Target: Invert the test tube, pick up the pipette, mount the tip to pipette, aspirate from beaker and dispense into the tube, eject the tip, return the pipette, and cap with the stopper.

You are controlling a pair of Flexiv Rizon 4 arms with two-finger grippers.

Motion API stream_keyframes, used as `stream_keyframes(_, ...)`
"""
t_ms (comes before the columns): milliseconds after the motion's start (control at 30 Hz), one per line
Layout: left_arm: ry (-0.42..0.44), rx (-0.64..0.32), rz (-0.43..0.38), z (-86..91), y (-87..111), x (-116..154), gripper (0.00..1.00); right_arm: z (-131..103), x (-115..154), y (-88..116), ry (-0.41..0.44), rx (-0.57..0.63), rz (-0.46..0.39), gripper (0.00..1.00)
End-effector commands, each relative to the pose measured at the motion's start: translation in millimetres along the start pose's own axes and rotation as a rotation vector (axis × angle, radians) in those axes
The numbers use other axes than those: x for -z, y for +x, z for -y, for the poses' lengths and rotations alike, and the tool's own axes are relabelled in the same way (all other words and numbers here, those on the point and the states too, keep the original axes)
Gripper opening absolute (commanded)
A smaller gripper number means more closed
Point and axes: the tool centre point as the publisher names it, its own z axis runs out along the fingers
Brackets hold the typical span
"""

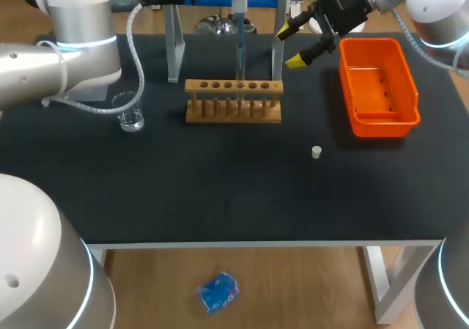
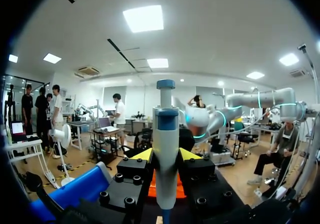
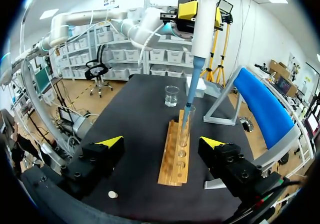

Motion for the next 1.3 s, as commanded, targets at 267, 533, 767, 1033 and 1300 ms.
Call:
stream_keyframes(267, -0.019, 0.01, -0.014, 16.4, -7.1, 1, 0.0, 0, 0, 0, 0.0, 0.001, 0.001, 1.0)
stream_keyframes(533, -0.024, 0.007, -0.018, 31.8, -12.4, 0, 0.0, 0, 0, 0, 0.0, 0.001, 0.001, 1.0)
stream_keyframes(767, -0.024, 0.002, -0.027, 46.5, -15.7, -1, 0.0, 0, 0, 0, 0.0, 0.001, 0.001, 1.0)
stream_keyframes(1033, -0.034, 0.01, -0.052, 63.7, -14.3, -1, 0.0, 0, 0, 0, 0.0, 0.001, 0.001, 1.0)
stream_keyframes(1300, -0.043, 0.017, -0.07, 79.7, -11.6, -3, 0.0, 0, 0, 0, 0.0, 0.001, 0.001, 1.0)
